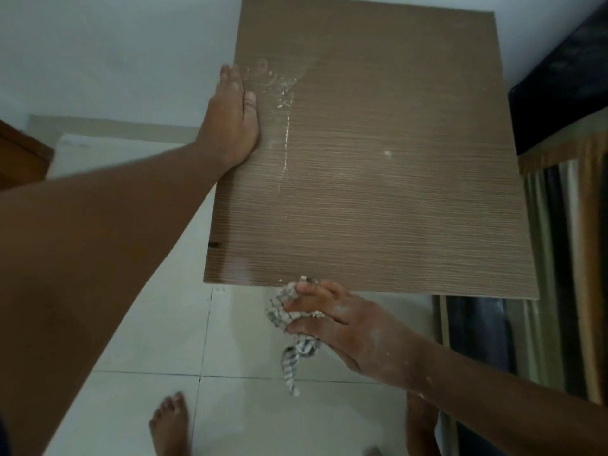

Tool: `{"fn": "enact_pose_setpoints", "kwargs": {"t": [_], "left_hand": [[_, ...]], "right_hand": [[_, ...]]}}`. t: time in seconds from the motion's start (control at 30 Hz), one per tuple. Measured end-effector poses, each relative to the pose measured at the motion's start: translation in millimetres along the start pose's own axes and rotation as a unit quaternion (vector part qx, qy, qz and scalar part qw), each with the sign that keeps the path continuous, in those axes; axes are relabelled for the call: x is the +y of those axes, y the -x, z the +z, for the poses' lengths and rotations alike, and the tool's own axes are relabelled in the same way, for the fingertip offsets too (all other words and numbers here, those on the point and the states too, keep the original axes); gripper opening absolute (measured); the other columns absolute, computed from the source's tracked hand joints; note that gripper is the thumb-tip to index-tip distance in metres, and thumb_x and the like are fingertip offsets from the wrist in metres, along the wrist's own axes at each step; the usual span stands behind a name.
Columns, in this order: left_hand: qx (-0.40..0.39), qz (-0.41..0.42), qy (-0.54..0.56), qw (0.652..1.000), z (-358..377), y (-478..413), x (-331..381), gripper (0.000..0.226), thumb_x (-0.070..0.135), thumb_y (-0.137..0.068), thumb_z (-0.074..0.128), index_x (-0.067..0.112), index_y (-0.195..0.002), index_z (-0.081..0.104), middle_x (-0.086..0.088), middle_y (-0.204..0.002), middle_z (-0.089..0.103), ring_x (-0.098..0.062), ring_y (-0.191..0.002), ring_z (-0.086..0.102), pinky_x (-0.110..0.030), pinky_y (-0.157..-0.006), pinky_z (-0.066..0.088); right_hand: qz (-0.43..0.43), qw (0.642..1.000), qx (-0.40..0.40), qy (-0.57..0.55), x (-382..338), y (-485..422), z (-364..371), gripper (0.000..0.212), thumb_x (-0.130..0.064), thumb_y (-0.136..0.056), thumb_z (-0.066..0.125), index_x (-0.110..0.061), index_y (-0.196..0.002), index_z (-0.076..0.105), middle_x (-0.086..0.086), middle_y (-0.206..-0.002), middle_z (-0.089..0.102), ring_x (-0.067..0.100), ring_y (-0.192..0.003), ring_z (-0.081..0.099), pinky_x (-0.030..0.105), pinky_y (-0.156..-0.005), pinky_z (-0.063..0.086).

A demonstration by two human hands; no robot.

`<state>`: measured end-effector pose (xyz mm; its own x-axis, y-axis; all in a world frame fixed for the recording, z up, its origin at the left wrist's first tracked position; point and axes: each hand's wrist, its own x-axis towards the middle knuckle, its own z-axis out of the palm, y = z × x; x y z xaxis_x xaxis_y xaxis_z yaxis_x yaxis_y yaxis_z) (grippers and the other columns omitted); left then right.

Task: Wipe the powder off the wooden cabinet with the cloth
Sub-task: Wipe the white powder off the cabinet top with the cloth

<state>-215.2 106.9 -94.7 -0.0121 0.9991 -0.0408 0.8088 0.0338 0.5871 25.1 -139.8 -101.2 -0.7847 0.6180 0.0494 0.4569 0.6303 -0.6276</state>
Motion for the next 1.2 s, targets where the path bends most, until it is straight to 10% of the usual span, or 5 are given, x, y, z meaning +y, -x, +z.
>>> {"fn": "enact_pose_setpoints", "kwargs": {"t": [0.27, 0.47, 0.57, 0.77, 1.2], "left_hand": [[0.063, -0.044, 0.064, 0.995, 2.4, -32.0, -8.8, 0.048, 0.024, -0.107, 0.032, 0.003, -0.149, 0.040, -0.016, -0.147, 0.052, -0.026, -0.137, 0.048, -0.026, -0.115, 0.033], [0.090, -0.029, 0.068, 0.993, 7.9, -39.0, -13.9, 0.047, 0.015, -0.104, 0.035, 0.003, -0.149, 0.040, -0.019, -0.127, 0.065, -0.029, -0.115, 0.063, -0.011, -0.086, 0.035], [0.095, -0.034, 0.078, 0.992, 7.1, -37.4, -12.8, 0.046, 0.013, -0.104, 0.035, 0.004, -0.149, 0.041, -0.017, -0.125, 0.067, -0.026, -0.112, 0.064, -0.008, -0.081, 0.034], [0.091, -0.041, 0.102, 0.990, 6.6, -35.6, -10.5, 0.046, 0.011, -0.106, 0.034, 0.000, -0.151, 0.034, -0.020, -0.132, 0.062, -0.026, -0.119, 0.060, -0.004, -0.086, 0.031], [0.098, -0.024, 0.106, 0.989, 8.0, -37.3, -12.7, 0.045, 0.008, -0.106, 0.036, -0.003, -0.149, 0.036, -0.022, -0.130, 0.063, -0.028, -0.118, 0.062, 0.011, -0.077, 0.029]], "right_hand": [[0.024, 0.992, 0.052, -0.113, -11.4, -49.9, -27.3, 0.036, -0.017, -0.106, 0.039, -0.015, -0.137, 0.058, 0.007, -0.152, 0.050, 0.021, -0.151, 0.034, 0.043, -0.120, 0.037], [0.187, 0.960, 0.194, -0.079, 50.8, -142.5, -108.0, 0.046, -0.005, -0.100, 0.046, -0.025, -0.140, 0.056, 0.000, -0.148, 0.048, 0.006, -0.130, 0.049, 0.004, -0.094, 0.044], [0.248, 0.931, 0.266, -0.012, 106.3, -193.6, -141.7, 0.036, -0.016, -0.105, 0.048, -0.021, -0.139, 0.056, 0.002, -0.126, 0.057, 0.006, -0.104, 0.055, 0.013, -0.081, 0.049], [0.329, 0.864, 0.377, 0.053, 204.0, -261.9, -194.0, 0.036, -0.026, -0.102, 0.045, -0.014, -0.132, 0.061, 0.005, -0.127, 0.063, 0.018, -0.114, 0.060, 0.031, -0.100, 0.049], [0.388, 0.889, 0.198, 0.138, 226.4, -281.3, -182.7, 0.054, -0.042, -0.102, 0.045, -0.039, -0.154, 0.034, 0.000, -0.168, 0.018, 0.026, -0.153, 0.024, 0.042, -0.125, 0.026]]}}
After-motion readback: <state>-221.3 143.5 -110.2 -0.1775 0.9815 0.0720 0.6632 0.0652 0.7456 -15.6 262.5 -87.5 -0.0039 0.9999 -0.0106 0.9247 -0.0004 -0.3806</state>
